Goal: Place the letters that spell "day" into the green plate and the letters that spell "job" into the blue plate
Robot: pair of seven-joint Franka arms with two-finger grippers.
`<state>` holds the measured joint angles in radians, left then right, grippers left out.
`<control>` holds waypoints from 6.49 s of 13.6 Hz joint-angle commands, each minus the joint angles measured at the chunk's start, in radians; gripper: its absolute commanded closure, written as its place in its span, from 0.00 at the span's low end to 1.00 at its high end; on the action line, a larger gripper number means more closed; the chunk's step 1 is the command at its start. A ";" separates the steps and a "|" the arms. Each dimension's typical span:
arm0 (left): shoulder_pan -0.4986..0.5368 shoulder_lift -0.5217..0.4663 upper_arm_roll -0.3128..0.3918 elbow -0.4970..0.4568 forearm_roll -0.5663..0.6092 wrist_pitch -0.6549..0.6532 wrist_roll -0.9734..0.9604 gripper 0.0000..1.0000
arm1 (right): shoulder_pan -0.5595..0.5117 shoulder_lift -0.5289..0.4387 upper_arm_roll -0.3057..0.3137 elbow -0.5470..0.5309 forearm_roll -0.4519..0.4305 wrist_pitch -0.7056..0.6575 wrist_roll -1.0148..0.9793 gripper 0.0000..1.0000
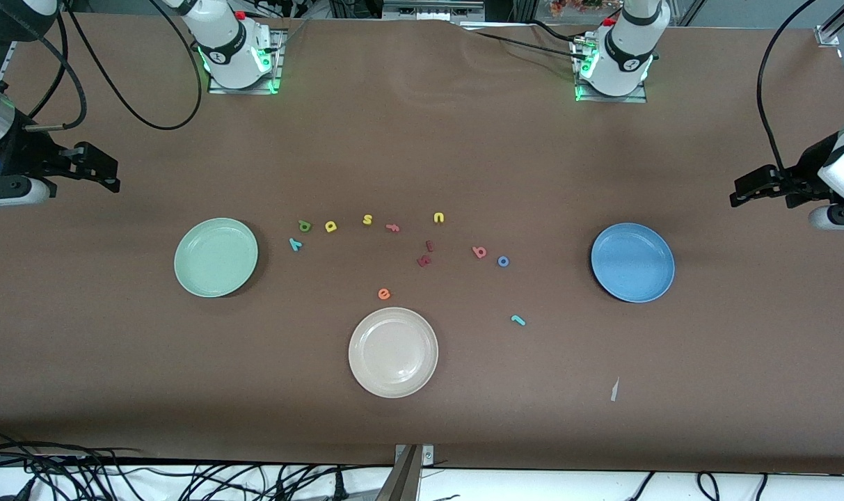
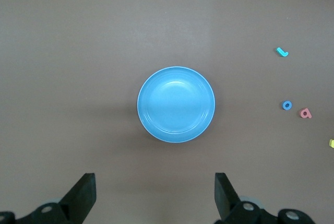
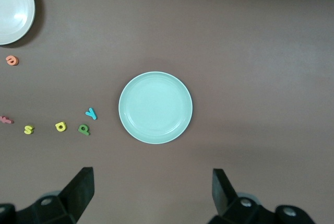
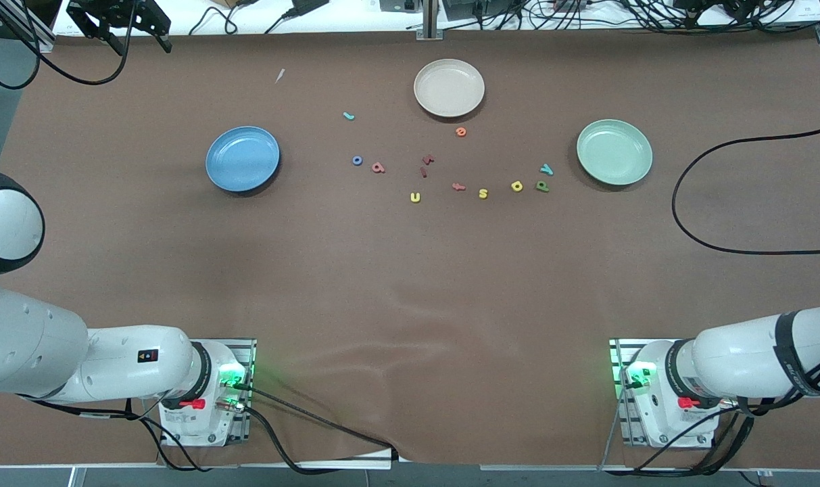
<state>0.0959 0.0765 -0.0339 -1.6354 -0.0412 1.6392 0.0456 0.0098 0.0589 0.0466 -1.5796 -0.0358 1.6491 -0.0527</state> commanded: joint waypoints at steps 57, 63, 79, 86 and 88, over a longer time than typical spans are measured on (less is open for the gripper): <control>0.001 -0.007 -0.001 0.003 -0.006 -0.006 -0.006 0.00 | 0.010 -0.024 0.036 -0.045 0.082 -0.040 0.071 0.00; 0.001 -0.007 -0.003 0.003 -0.006 -0.007 -0.006 0.00 | 0.010 -0.024 0.033 -0.045 0.083 -0.040 0.068 0.00; -0.042 0.173 -0.052 -0.041 -0.088 0.043 -0.094 0.00 | 0.013 -0.017 0.108 -0.152 0.091 0.116 0.183 0.00; -0.286 0.190 -0.054 -0.371 -0.035 0.549 -0.409 0.00 | 0.055 0.134 0.168 -0.224 0.088 0.342 0.358 0.00; -0.364 0.267 -0.052 -0.362 -0.010 0.615 -0.542 0.00 | 0.067 0.195 0.168 -0.224 0.088 0.389 0.399 0.00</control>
<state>-0.2050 0.2995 -0.0968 -1.9899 -0.0965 2.1950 -0.3789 0.0680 0.2036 0.2130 -1.8084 0.0389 1.9975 0.3018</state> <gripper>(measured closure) 0.000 0.000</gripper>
